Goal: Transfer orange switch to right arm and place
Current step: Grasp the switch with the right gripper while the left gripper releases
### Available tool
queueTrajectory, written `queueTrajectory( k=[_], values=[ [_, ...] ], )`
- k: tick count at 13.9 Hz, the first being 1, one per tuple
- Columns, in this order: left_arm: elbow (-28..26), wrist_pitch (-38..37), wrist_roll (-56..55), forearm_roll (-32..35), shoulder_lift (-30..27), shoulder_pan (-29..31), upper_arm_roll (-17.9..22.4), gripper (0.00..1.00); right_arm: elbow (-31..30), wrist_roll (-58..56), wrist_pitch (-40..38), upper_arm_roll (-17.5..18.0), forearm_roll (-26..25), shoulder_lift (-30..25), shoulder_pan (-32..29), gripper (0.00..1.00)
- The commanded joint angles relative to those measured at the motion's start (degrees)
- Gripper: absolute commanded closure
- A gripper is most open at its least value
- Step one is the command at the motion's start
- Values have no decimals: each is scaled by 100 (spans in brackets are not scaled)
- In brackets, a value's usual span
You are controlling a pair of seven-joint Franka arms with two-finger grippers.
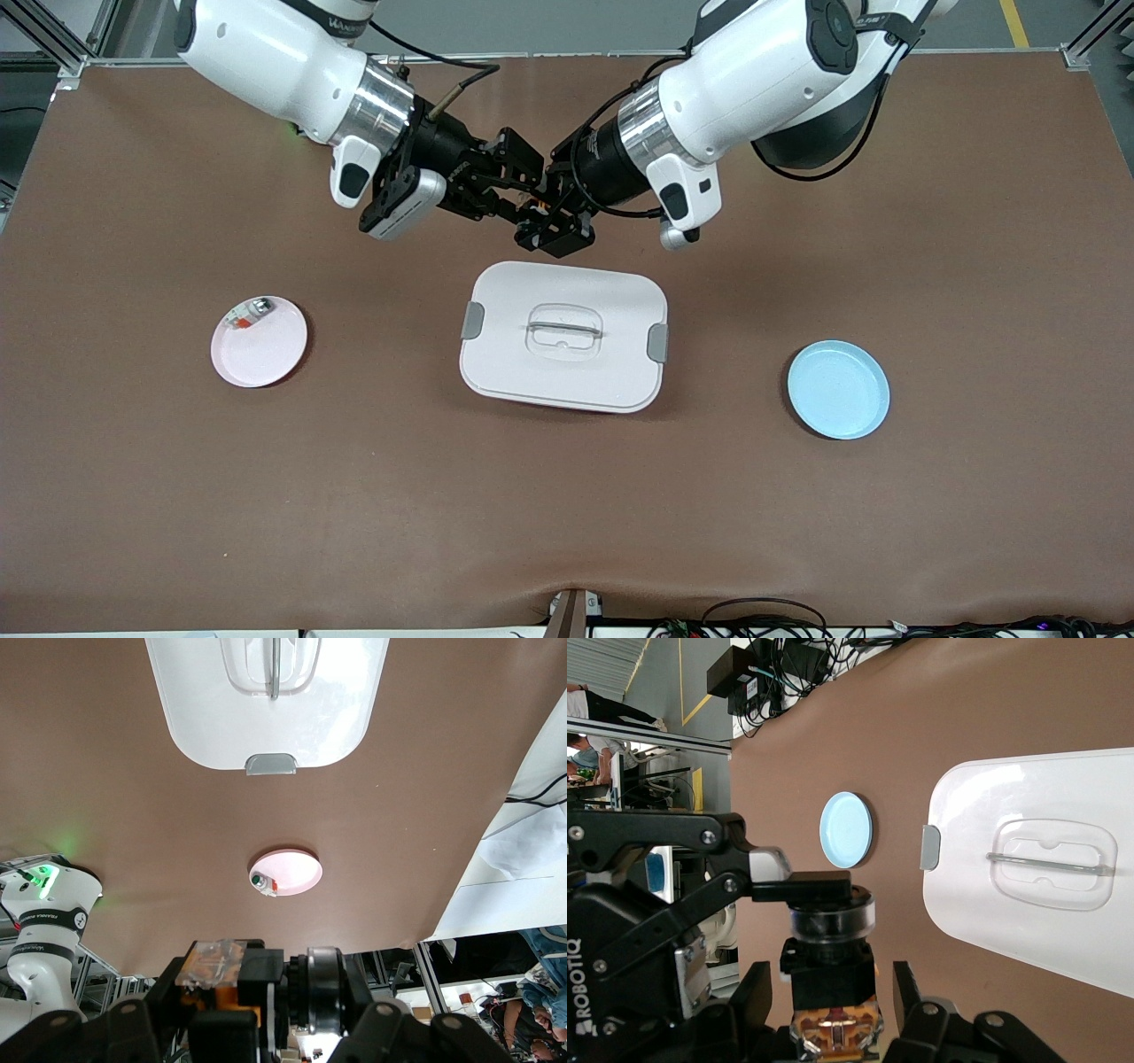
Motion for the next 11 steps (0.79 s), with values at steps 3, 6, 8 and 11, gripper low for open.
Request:
queueTrajectory(
  k=[3,6,8,11],
  values=[
    [63,45,-86,10,3,-9,0,89,188,-28,3,-47,-116,126,64,95],
    [63,45,-86,10,3,-9,0,89,188,-90,-15,-56,-98,135,47,100],
    [63,45,-86,10,3,-9,0,88,188,-55,-24,-56,-98,135,55,100],
    [63,45,-68,10,3,-1,-9,72,188,-55,-41,-56,-98,152,55,100]
  ],
)
